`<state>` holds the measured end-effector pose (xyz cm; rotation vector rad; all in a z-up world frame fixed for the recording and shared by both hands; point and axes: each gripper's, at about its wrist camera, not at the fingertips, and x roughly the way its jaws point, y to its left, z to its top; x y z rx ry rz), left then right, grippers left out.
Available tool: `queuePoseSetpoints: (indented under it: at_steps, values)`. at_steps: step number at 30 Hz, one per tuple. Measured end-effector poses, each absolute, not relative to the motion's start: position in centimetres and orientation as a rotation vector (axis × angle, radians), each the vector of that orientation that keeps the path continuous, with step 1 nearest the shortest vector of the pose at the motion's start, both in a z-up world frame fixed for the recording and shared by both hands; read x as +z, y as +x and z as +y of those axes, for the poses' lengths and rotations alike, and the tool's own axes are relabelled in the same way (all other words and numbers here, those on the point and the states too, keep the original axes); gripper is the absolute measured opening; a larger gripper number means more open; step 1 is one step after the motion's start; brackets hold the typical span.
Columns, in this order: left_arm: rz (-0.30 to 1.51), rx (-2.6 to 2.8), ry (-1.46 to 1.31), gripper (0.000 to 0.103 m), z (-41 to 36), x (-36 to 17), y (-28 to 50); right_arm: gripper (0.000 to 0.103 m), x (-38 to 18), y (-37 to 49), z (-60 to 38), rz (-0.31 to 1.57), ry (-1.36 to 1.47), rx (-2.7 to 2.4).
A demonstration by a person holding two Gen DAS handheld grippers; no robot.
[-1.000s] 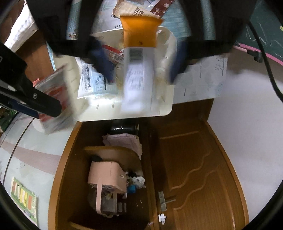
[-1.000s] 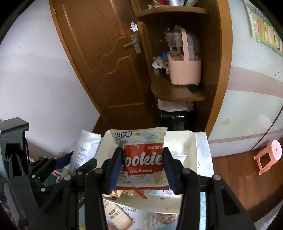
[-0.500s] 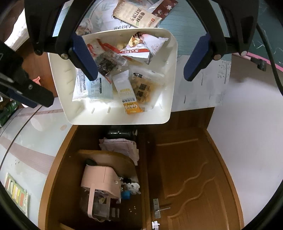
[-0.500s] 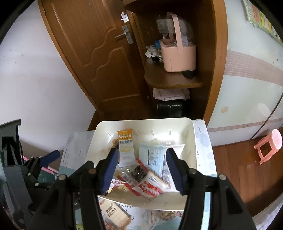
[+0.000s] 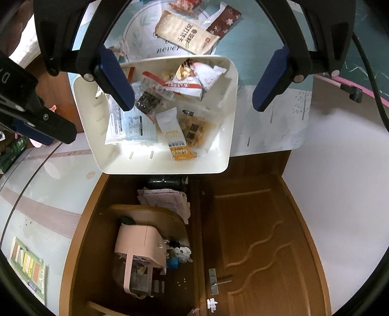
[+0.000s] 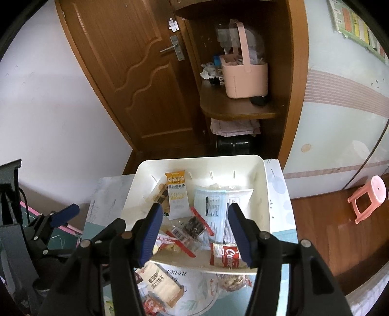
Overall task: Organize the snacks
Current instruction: 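Move both tools back over the remaining snacks on the table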
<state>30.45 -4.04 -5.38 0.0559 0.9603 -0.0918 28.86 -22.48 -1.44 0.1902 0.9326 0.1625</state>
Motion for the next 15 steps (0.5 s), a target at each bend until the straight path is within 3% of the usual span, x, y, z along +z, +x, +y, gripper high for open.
queuePoseSetpoints:
  at_steps: [15]
  values:
    - [0.902, -0.080, 0.060, 0.097, -3.2, -1.8, 21.8, 0.057, 1.0, 21.7, -22.6, 0.914, 0.199, 0.162]
